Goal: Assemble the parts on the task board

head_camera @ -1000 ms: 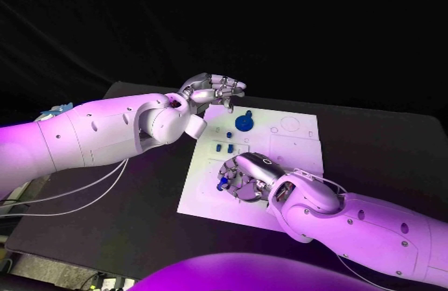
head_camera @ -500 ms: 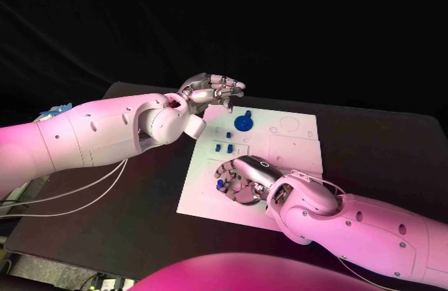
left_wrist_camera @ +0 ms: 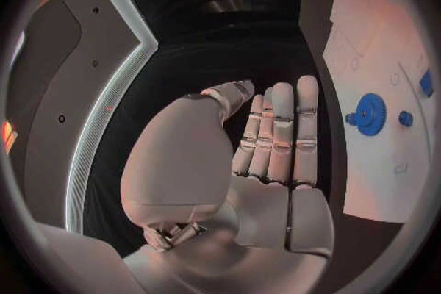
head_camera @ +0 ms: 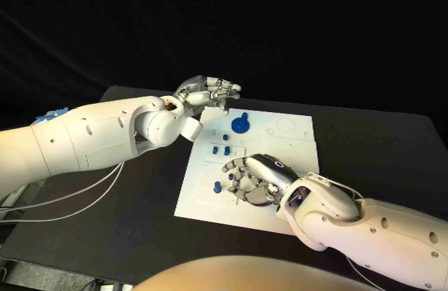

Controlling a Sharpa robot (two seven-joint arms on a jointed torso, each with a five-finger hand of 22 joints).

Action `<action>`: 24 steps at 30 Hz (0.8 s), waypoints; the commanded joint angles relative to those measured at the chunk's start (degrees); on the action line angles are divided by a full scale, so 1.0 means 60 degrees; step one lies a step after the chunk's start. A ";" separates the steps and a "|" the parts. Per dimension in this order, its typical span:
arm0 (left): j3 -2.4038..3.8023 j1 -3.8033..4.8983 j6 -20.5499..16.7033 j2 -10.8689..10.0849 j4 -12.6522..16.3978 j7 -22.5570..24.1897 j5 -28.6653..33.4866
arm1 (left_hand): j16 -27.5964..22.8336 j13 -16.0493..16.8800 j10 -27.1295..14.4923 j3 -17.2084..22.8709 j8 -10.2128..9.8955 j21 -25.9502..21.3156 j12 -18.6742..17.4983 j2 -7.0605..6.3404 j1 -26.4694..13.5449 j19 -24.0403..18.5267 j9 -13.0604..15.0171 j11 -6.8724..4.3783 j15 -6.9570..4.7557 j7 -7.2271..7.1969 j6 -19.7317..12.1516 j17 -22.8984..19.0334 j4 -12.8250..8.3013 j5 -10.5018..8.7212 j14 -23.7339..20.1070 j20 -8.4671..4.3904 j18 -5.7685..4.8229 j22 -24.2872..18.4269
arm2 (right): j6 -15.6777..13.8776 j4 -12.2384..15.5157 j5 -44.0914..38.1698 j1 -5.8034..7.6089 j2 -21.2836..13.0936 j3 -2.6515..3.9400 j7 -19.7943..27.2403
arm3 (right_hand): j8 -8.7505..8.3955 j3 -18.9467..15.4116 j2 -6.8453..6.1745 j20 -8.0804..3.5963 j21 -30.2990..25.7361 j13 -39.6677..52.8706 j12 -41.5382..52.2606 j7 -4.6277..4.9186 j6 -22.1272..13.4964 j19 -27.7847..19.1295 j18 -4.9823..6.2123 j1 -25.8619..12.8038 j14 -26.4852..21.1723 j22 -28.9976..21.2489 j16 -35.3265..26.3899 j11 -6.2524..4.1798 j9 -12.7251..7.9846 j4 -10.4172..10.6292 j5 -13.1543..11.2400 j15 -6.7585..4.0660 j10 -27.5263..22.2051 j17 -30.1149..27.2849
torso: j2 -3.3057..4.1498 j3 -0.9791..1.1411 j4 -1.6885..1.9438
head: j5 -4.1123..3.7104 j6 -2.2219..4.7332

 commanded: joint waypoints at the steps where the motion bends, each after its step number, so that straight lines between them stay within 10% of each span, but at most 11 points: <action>1: -0.0004 0.0006 0.0147 -0.0001 0.0012 0.0032 -0.0017 | -0.0052 -0.0005 -0.0086 0.0013 -0.0031 -0.0061 -0.0061 0.0010 -0.0060 0.0003 0.0013 0.0002 -0.0003 0.0063 0.0021 -0.0010 -0.0042 0.0003 -0.0041 0.0035 0.0139 -0.0009 | -0.0656 0.0337 0.0955 0.0199 -0.0483 0.0038 0.0606 | 0.0218 -0.0039 0.0073 -0.0029 0.0061 0.0123 0.0147 0.0019 0.0439 0.0050 -0.0126 0.0157 0.0293 0.0064 0.0056 0.0058 0.0107 -0.0017 0.0092 -0.0004 0.0146 0.0002 | -0.0026 -0.0004 -0.0020 | -0.0162 0.0077; 3: -0.0015 0.0005 0.0152 -0.0017 0.0013 0.0030 -0.0016 | -0.0052 -0.0005 -0.0086 0.0013 -0.0031 -0.0061 -0.0061 0.0010 -0.0060 0.0003 0.0013 0.0002 -0.0003 0.0063 0.0021 -0.0010 -0.0042 0.0003 -0.0041 0.0035 0.0139 -0.0009 | -0.0566 0.0567 0.1834 0.0413 -0.0990 0.0057 0.0622 | 0.0473 -0.0115 0.0113 0.0017 0.0203 0.0370 0.0433 0.0145 0.0945 0.0121 -0.0155 0.0165 0.0313 0.0155 0.0094 0.0113 0.0214 -0.0008 0.0207 0.0049 0.0326 0.0068 | -0.0056 -0.0006 -0.0045 | -0.0265 0.0086; 11: -0.0055 0.0004 0.0133 -0.0103 0.0028 0.0037 -0.0015 | -0.0053 -0.0005 -0.0090 0.0017 -0.0030 -0.0065 -0.0062 0.0017 -0.0061 0.0005 0.0016 0.0002 -0.0004 0.0061 0.0022 -0.0009 -0.0048 0.0000 -0.0042 0.0035 0.0140 -0.0011 | 0.0336 0.1057 0.4117 0.0961 -0.2845 0.0075 -0.0315 | 0.1756 -0.1093 0.0244 -0.0196 0.1271 0.3300 0.3549 -0.0246 0.1160 0.0617 -0.0349 -0.0543 0.0512 0.0803 0.0515 -0.0218 0.1255 0.0741 0.0604 -0.0212 -0.0018 0.0849 | -0.0168 -0.0024 -0.0183 | -0.0633 0.0116; 24: -0.0082 0.0001 0.0154 -0.0165 0.0066 0.0043 -0.0015 | -0.0054 -0.0004 -0.0091 0.0012 -0.0028 -0.0069 -0.0061 0.0017 -0.0071 0.0006 0.0019 0.0003 -0.0003 0.0061 0.0024 -0.0009 -0.0048 -0.0004 -0.0043 0.0036 0.0139 -0.0013 | 0.0447 0.1622 0.2551 0.0672 -0.3991 0.0013 -0.2045 | 0.2194 -0.1730 -0.0024 -0.0205 0.1742 0.4344 0.4212 -0.0298 0.0892 0.0817 -0.0442 -0.0922 0.0561 0.1109 0.0661 -0.0239 0.1847 0.1592 0.0782 -0.0232 -0.0283 0.1107 | -0.0238 -0.0032 -0.0262 | -0.1037 0.0080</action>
